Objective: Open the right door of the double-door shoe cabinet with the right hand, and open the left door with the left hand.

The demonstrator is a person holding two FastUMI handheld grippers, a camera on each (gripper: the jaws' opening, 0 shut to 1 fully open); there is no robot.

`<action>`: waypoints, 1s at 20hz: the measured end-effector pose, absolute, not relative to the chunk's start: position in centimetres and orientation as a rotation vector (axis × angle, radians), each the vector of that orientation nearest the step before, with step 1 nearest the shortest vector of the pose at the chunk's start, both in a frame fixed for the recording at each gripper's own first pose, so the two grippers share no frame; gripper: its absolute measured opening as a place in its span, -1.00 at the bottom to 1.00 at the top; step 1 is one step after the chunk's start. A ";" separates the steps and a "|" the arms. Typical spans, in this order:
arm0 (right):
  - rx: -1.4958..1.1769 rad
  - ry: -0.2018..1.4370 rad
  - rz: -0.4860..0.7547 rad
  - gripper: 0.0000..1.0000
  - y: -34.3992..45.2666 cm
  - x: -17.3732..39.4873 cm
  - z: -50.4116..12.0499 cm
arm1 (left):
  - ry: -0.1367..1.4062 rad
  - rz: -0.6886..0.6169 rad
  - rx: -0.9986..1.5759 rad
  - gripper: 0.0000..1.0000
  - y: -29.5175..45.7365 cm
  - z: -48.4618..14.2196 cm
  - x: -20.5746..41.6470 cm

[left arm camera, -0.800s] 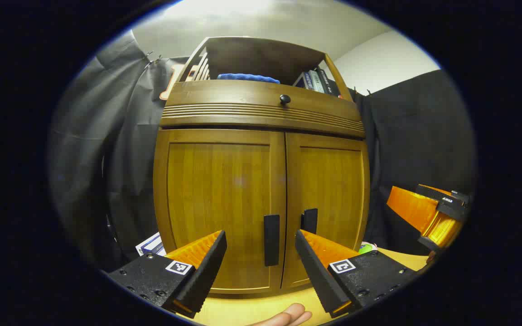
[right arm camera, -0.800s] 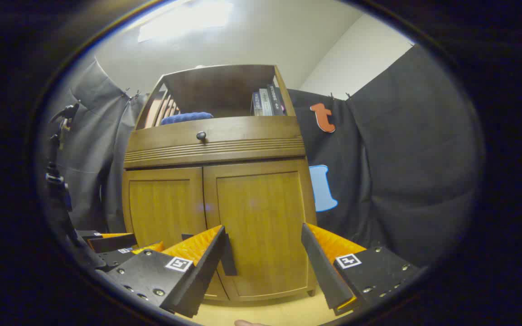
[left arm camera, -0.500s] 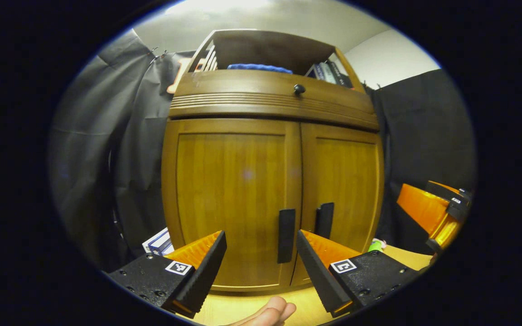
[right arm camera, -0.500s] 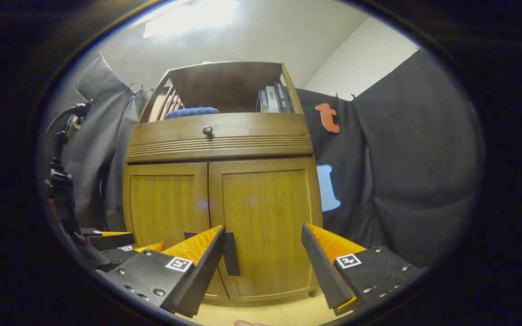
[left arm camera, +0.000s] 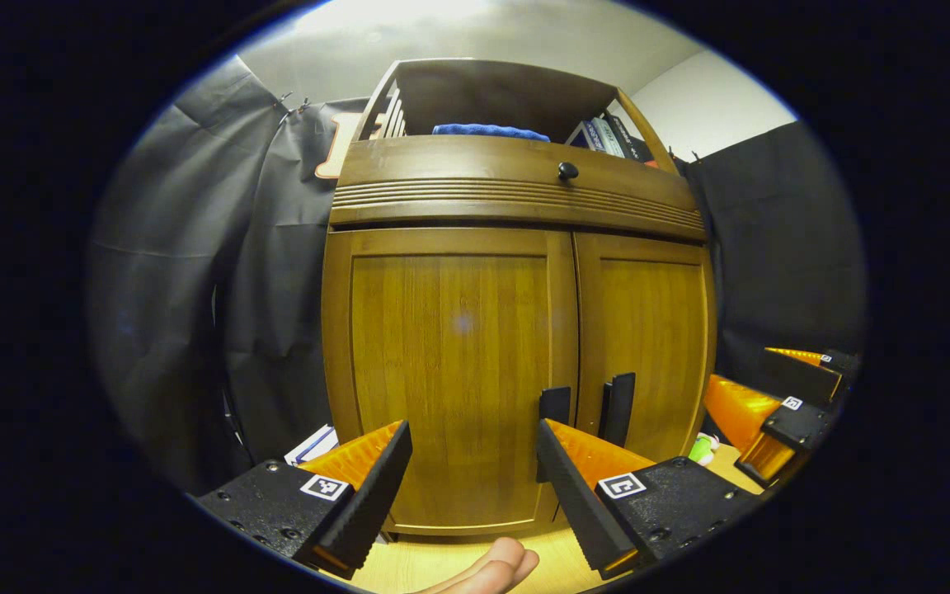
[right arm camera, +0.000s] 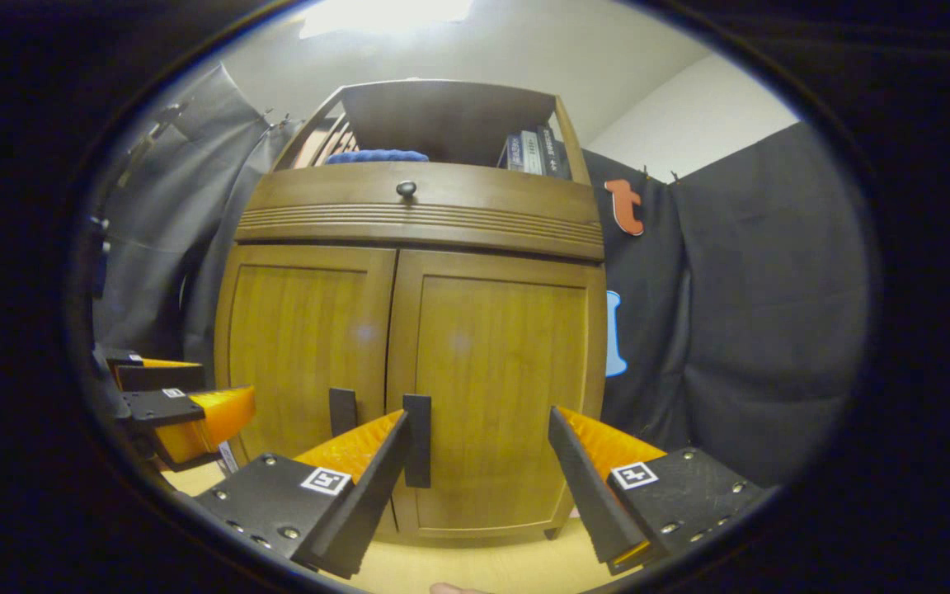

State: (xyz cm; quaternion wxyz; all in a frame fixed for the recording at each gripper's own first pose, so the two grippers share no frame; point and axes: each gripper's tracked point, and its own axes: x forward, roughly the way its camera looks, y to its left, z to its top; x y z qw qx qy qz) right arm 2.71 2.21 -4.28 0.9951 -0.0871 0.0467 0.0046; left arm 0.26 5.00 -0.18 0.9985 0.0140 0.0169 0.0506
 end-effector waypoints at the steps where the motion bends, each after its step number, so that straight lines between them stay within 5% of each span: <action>1: -0.164 0.095 0.019 0.90 2.7 3.0 -4.5 | 0.042 0.097 0.031 0.84 5.0 -0.4 0.4; 12: -0.132 0.190 0.134 0.90 8.0 11.1 -9.5 | 0.018 0.062 0.027 0.85 5.0 0.6 -0.1; 18: -0.169 0.310 0.057 0.90 5.9 14.2 -14.6 | 0.022 0.069 -0.018 0.86 6.1 0.7 0.2; 20: -0.016 0.322 0.177 0.51 8.1 14.8 -14.6 | 0.030 0.084 -0.031 0.84 6.7 0.5 0.4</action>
